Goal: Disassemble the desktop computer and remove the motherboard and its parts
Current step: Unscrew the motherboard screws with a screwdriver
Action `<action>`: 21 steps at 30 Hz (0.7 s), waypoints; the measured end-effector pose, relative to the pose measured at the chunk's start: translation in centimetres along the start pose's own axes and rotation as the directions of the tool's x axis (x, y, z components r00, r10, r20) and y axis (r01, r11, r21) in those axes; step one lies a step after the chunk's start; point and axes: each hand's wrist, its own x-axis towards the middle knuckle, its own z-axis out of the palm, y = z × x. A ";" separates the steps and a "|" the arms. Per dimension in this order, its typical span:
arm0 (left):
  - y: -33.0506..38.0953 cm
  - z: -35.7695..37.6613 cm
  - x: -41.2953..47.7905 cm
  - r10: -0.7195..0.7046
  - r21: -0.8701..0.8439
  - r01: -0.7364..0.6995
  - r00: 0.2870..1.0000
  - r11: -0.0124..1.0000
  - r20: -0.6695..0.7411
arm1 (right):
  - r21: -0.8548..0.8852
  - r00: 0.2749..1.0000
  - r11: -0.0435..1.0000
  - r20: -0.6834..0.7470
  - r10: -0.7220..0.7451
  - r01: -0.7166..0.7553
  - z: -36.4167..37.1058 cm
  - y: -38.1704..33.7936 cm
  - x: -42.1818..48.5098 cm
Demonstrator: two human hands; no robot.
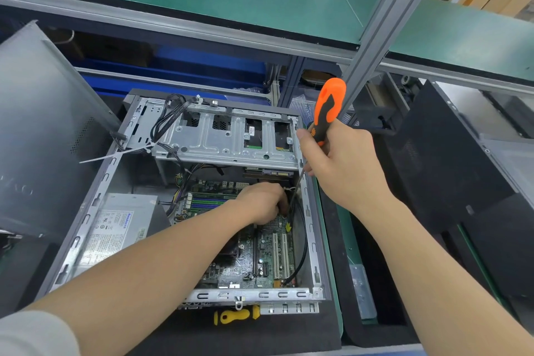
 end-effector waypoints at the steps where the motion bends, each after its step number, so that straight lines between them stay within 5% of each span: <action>1: 0.0 0.0 0.0 0.001 0.000 -0.001 1.000 1.000 0.001 | 0.005 1.000 1.000 0.002 0.007 -0.007 0.0 0.0 0.0; 21: 0.2 -0.2 -0.2 0.004 0.011 -0.004 1.000 1.000 0.031 | 0.071 0.996 0.997 0.091 0.015 -0.021 -0.1 0.0 -0.5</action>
